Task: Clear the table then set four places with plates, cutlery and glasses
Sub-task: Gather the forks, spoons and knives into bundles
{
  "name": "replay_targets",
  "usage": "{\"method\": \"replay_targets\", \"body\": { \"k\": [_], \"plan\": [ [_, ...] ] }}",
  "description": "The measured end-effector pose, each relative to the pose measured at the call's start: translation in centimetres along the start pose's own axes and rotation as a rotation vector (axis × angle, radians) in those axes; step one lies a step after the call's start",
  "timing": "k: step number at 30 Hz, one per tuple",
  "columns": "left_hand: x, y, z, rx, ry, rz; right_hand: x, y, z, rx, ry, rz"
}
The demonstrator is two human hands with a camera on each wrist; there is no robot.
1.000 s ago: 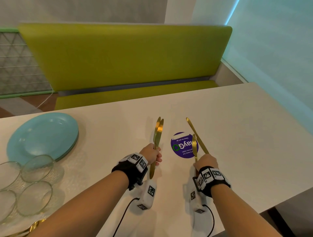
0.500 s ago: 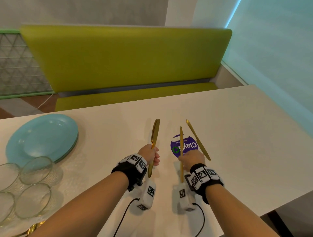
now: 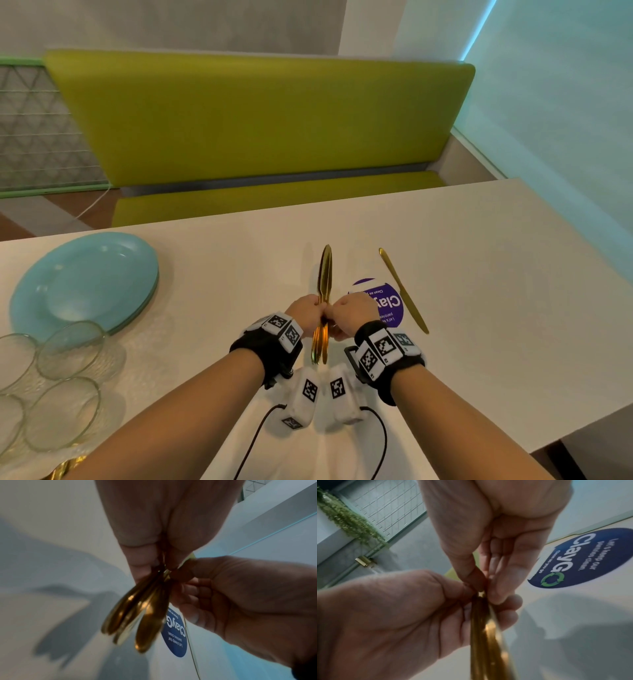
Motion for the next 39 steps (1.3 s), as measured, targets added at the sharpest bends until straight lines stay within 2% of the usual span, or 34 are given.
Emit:
{"method": "replay_targets", "body": {
  "k": [3, 10, 13, 17, 20, 24, 29, 34, 36, 39],
  "plan": [
    [0.0, 0.4, -0.1, 0.024, -0.014, -0.012, 0.3, 0.1, 0.0, 0.069, 0.134, -0.046],
    [-0.2, 1.3, -0.4, 0.066, -0.263, -0.117, 0.6, 2.0, -1.1, 0.161, 0.029, -0.146],
    [-0.3, 2.2, -0.6, 0.018, -0.335, -0.178, 0.5, 4.1, -2.9, 0.061, 0.045, -0.09],
    [-0.2, 3.6, -1.5, -0.043, -0.346, -0.195, -1.0, 8.5, -5.9, -0.057, -0.214, -0.069],
    [-0.3, 4.5, -2.1, -0.071, -0.332, -0.18, -3.2, 11.1, -7.6, -0.091, -0.427, 0.02],
    [-0.5, 5.4, -2.4, -0.101, -0.322, -0.17, -4.8, 13.1, -7.7, -0.165, -0.419, 0.104],
    [-0.7, 5.9, -2.1, -0.106, -0.331, -0.169, -4.8, 13.8, -6.6, -0.16, -0.391, 0.112],
    [-0.7, 5.5, -1.8, -0.074, -0.334, -0.169, -5.3, 13.7, -6.5, -0.225, -0.372, 0.157],
    [-0.6, 5.4, -2.0, -0.059, -0.338, -0.185, -5.0, 13.6, -6.4, -0.241, -0.383, 0.148],
    [-0.7, 5.2, -2.1, -0.128, -0.351, -0.193, -4.2, 14.5, -6.2, -0.21, -0.37, 0.106]
  ]
}}
Point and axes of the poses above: each hand's wrist, its own y-axis towards the middle knuckle, its own z-axis out of the palm, x = y × z, the point moved 2 cm from there along y, towards the middle knuckle, and after that the axes turned 11 degrees about -x, right-handed, at the moved point
